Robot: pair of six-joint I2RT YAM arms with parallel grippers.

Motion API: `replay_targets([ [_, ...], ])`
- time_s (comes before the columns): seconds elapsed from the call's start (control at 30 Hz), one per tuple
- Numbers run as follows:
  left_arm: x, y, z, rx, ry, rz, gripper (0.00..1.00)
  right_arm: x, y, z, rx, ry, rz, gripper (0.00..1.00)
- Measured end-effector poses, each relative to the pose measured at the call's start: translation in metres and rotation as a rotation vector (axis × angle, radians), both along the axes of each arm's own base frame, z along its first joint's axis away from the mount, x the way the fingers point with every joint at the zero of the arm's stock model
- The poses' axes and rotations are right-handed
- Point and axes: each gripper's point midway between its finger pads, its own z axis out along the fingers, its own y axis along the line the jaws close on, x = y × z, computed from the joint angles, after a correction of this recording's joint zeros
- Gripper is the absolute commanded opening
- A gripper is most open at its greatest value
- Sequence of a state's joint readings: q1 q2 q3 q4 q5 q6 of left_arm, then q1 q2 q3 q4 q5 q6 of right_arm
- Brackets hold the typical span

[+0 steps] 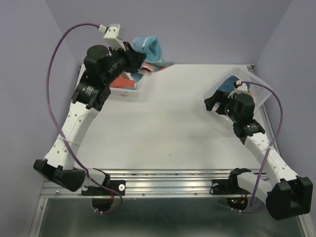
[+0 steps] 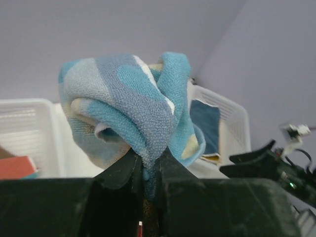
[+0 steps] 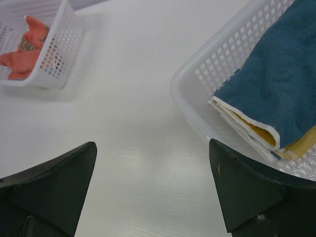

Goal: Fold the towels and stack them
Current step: Move the towel to the center of the board, then flatten out the crumpled towel

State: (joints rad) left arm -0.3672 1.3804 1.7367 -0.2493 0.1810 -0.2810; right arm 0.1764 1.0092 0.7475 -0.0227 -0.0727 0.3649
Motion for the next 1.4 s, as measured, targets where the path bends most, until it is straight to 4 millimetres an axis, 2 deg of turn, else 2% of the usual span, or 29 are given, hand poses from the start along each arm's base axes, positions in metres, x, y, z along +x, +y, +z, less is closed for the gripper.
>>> replay_targets([
  [0.07,-0.027,-0.030,-0.011,-0.020,-0.001,-0.117,0.35,-0.004,0.000,-0.007,0.005,0.022,0.001,1.00],
  [0.1,-0.036,-0.038,-0.023,-0.025,0.016,-0.147,0.43,-0.005,0.000,-0.009,0.006,0.031,0.001,1.00],
  [0.13,-0.045,-0.043,-0.043,-0.029,0.051,-0.169,0.52,-0.007,0.000,-0.010,0.009,0.038,0.000,1.00],
  [0.17,-0.049,-0.046,-0.068,-0.030,0.092,-0.175,0.67,-0.009,0.000,-0.011,0.012,0.043,0.001,1.00],
  [0.23,-0.054,-0.042,-0.117,-0.030,0.189,-0.145,0.88,-0.013,0.000,-0.011,0.014,0.052,0.001,1.00],
  [0.27,-0.055,-0.038,-0.154,-0.015,0.264,-0.119,0.91,-0.016,0.000,-0.012,0.012,0.060,0.002,1.00],
  [0.4,-0.065,-0.020,-0.258,0.038,0.492,-0.010,0.93,-0.025,0.005,-0.027,-0.017,0.121,0.003,1.00],
  [0.47,-0.077,-0.008,-0.301,0.063,0.599,0.049,0.93,-0.034,0.028,-0.045,-0.061,0.176,0.050,1.00],
  [0.53,-0.086,0.002,-0.325,0.071,0.656,0.094,0.93,-0.044,0.051,-0.059,-0.098,0.217,0.102,1.00],
  [0.6,-0.096,0.009,-0.340,0.068,0.693,0.122,0.93,-0.060,0.078,-0.081,-0.151,0.282,0.167,1.00],
  [0.67,-0.106,0.012,-0.348,0.046,0.706,0.122,0.93,-0.073,0.090,-0.097,-0.191,0.329,0.187,1.00],
  [0.77,-0.123,0.013,-0.358,0.010,0.715,0.097,0.93,-0.083,0.091,-0.108,-0.221,0.370,0.167,1.00],
  [0.93,-0.137,0.014,-0.378,0.002,0.746,0.080,0.96,-0.093,0.088,-0.122,-0.214,0.404,0.148,1.00],
  [1.0,-0.134,0.012,-0.380,0.002,0.746,0.078,0.96,-0.106,0.086,-0.138,-0.214,0.446,0.168,1.00],
  [1.17,-0.114,0.000,-0.386,0.027,0.769,0.071,0.93,-0.133,0.090,-0.159,-0.188,0.505,0.255,1.00],
  [1.27,-0.098,-0.015,-0.389,0.033,0.785,0.041,0.87,-0.137,0.092,-0.161,-0.185,0.513,0.274,1.00],
  [1.4,-0.089,-0.029,-0.396,0.034,0.809,-0.006,0.86,-0.134,0.096,-0.158,-0.178,0.495,0.291,1.00],
])
